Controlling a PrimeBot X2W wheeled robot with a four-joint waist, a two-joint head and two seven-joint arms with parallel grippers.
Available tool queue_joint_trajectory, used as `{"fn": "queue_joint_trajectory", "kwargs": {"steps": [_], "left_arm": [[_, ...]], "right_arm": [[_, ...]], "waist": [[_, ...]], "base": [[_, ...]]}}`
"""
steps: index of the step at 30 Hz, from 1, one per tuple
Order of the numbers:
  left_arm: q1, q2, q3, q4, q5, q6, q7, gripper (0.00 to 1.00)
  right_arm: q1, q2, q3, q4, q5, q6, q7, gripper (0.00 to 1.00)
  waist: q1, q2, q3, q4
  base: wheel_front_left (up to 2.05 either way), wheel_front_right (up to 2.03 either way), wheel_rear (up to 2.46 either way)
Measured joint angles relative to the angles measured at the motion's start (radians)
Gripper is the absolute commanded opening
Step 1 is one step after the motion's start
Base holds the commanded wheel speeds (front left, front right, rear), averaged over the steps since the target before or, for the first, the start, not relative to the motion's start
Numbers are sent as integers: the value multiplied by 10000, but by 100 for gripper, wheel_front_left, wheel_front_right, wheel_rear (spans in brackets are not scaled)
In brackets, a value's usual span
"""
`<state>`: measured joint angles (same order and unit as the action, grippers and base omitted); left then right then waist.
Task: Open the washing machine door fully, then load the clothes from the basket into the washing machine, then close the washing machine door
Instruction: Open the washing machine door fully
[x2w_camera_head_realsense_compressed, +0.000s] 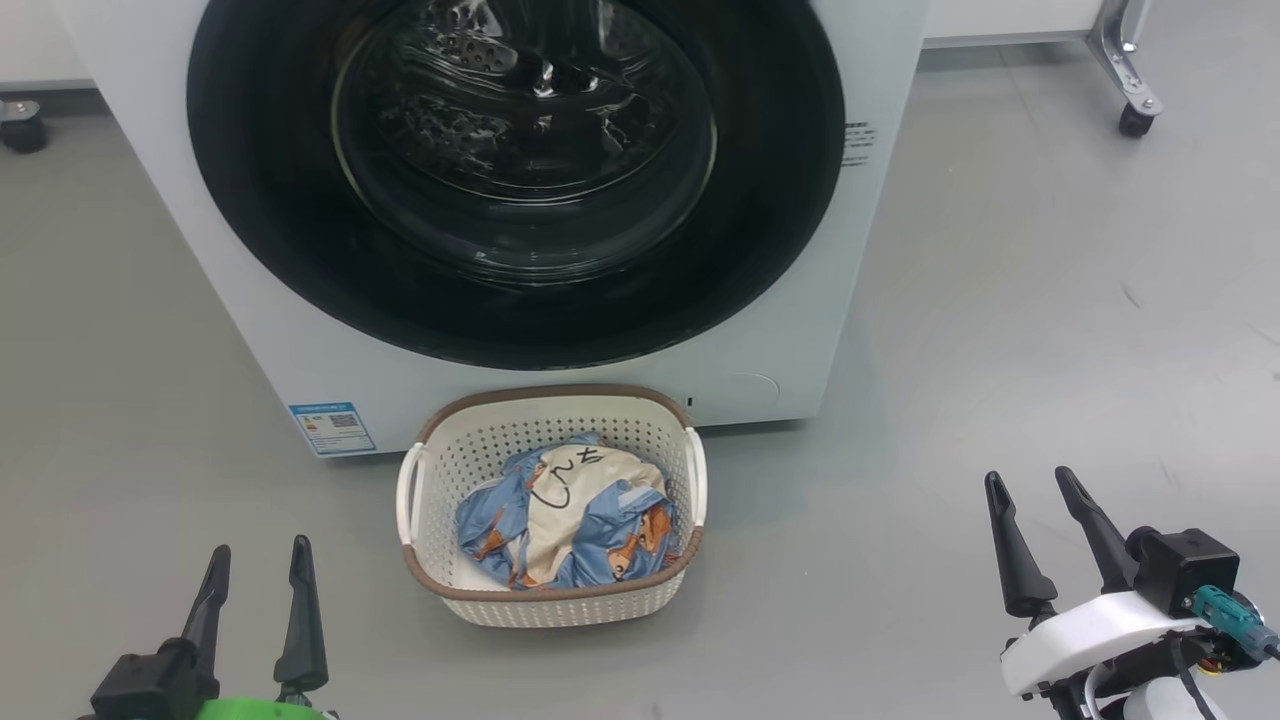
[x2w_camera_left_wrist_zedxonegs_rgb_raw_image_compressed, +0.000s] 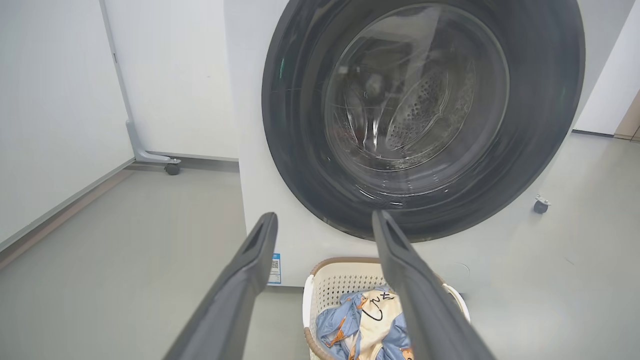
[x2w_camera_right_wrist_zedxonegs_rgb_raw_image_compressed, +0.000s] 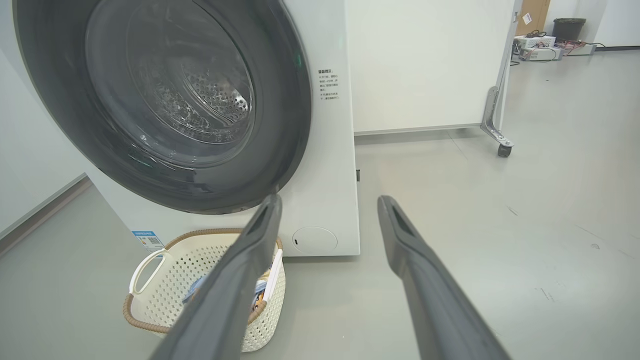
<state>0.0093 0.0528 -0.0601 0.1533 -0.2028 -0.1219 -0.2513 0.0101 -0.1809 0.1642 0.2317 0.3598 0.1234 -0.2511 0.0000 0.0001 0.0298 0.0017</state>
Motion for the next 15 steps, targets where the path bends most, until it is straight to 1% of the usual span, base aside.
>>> {"fn": "queue_joint_trajectory", "kwargs": {"steps": [7,11,15], "left_arm": [[0,-10,6,-8,2,0,0,100],[-8,-58,297,-59,0,0,0,100],[-8,-77,320,-54,10,0,0,100]], "right_arm": [[-2,2,23,6,0,0,0,100],[-3,-2,25,17,0,0,-2,100],[-6,-4,27,33,0,0,-2,100]], "waist": [[0,0,45,-17],[0,0,67,-23],[0,0,67,-28]], "base": [[77,104,-181],[92,94,-186],[83,83,-167]]}}
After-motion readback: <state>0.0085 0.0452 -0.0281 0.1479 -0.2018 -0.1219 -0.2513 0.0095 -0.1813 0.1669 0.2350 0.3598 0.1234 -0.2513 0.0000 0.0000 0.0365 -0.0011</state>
